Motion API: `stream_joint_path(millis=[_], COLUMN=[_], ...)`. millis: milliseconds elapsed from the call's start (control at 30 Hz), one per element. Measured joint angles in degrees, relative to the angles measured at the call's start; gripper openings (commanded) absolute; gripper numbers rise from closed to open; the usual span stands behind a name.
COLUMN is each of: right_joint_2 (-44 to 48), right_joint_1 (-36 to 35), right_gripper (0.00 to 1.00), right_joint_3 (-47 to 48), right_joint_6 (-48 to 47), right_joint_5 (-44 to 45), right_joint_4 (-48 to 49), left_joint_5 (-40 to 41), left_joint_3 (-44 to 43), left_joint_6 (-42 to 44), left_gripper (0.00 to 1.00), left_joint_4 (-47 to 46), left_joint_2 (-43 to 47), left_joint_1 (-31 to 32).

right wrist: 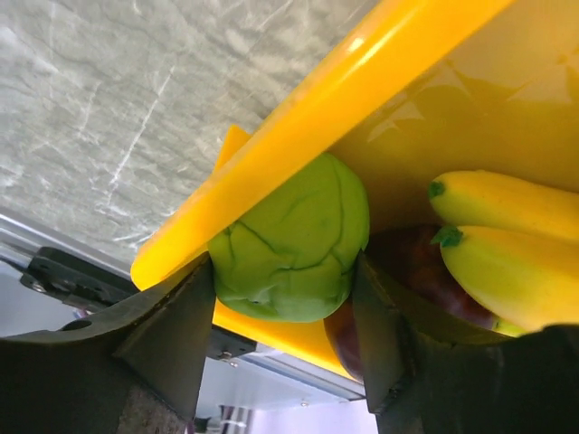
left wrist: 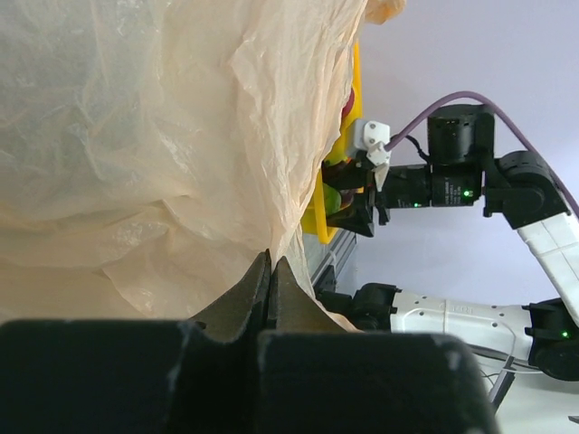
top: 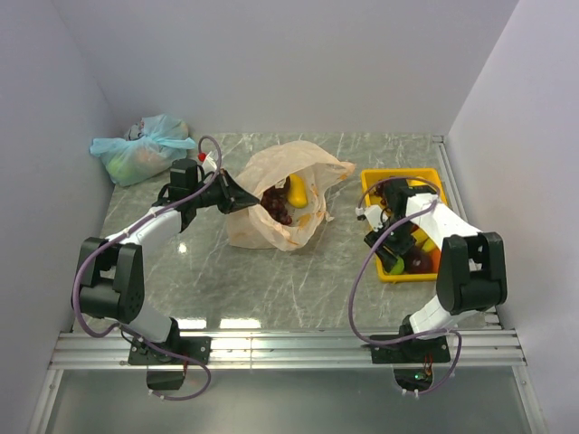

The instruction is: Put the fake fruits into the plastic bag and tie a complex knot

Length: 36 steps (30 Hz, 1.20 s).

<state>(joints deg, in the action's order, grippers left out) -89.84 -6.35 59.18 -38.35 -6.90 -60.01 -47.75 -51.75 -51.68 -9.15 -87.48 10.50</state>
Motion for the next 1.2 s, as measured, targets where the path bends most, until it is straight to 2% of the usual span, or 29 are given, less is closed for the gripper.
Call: stream_joint_path(millis=[200, 433, 567, 733, 767, 833, 867, 900, 967, 1100, 1200], right_joint_2=[1.97, 4.42, -0.15, -9.55, -10.88, -14.19, -15.30, -16.57, -19.21, -22.03, -20.72], right_joint_1=[0.24, -0.15, -2.60, -12.15, -13.68, -17.79, -19.28, -21.03, -24.37, -28.50, -27.61], right_gripper=[0.45, 0.45, 0.45, 0.45, 0.42, 0.49, 0.59, 0.81, 0.96, 0.98, 0.99], right_joint_3=[6.97, 22.67, 32.35, 39.50, 39.52, 39.08, 38.38, 37.53, 37.00, 37.09, 36.65], right_joint_6=[1.25, 4.98, 9.20, 16.52, 17.90, 21.84, 23.50, 25.53, 28.63, 32.20, 32.87], right_joint_5=[-2.78, -11.58, -17.25, -22.73, -23.54, -24.87, -25.18, -25.33, -25.03, -24.09, -23.08], right_joint_4=[-4.17, -6.05, -4.00, 4.50, 6.32, 10.62, 13.05, 15.67, 18.34, 20.28, 19.98], left_joint_5=[0.00, -0.17, -0.85, -2.19, -2.56, -3.23, -3.56, -3.82, -4.13, -4.94, -5.25], left_joint_3=[0.00, -0.17, -1.07, -3.72, -4.33, -5.27, -5.55, -5.88, -6.49, -6.69, -6.69], left_joint_6=[0.00, 0.42, 0.37, -0.11, -0.28, -0.96, -1.31, -1.66, -2.27, -2.62, -2.60], left_gripper=[0.00, 0.00, 0.00, 0.00, 0.00, 0.00, 0.00, 0.00, 0.00, 0.00, 0.00], left_joint_4=[0.46, 0.68, 0.57, 0.37, 0.35, -0.13, -0.52, -0.98, -1.46, -1.73, -1.73], left_joint_2=[0.00, -0.09, -0.81, -2.80, -3.15, -3.58, -3.76, -3.93, -4.35, -4.55, -4.55], left_joint_1=[0.00, -0.02, 0.00, 0.00, -0.02, -0.09, -0.20, -0.26, -0.44, -0.92, -1.16])
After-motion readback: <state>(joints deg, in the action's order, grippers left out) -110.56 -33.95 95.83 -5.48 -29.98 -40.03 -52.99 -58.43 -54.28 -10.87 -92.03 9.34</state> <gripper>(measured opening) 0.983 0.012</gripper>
